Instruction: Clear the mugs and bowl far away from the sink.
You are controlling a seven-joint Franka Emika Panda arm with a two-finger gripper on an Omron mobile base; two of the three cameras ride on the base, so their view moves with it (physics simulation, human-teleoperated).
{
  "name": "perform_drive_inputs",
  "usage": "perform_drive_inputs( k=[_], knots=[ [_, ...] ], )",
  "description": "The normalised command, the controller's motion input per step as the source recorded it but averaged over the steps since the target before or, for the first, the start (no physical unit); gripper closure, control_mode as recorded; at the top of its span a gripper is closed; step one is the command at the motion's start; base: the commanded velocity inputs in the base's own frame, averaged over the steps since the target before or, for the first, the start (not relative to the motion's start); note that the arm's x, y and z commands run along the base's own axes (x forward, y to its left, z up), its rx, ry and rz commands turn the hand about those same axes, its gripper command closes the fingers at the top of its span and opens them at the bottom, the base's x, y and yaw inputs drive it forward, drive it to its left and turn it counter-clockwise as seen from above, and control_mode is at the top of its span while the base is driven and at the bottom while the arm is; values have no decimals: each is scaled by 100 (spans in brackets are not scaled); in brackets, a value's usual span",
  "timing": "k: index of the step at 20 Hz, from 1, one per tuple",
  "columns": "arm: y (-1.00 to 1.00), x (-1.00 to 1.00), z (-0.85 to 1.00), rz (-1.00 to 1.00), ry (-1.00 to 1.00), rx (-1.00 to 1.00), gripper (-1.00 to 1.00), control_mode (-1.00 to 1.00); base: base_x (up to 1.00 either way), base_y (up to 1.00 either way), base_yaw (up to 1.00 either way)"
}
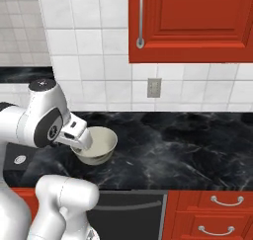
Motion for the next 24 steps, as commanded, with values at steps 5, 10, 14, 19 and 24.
perform_drive_inputs(
  k=[5, 10, 14, 19, 24],
  knots=[
    [-26, 30, -52, -23, 12, 9, -100, -100, 0, 0, 0],
    [-33, 41, -49, -11, 3, 6, -100, -100, 0, 0, 0],
    [-27, 49, -44, -10, 0, 0, -100, -100, 0, 0, 0],
    [-14, 55, -42, -9, 0, 0, -100, -100, 0, 0, 0],
    [-1, 65, -35, -5, 0, 0, -100, -100, 0, 0, 0]
  ],
)
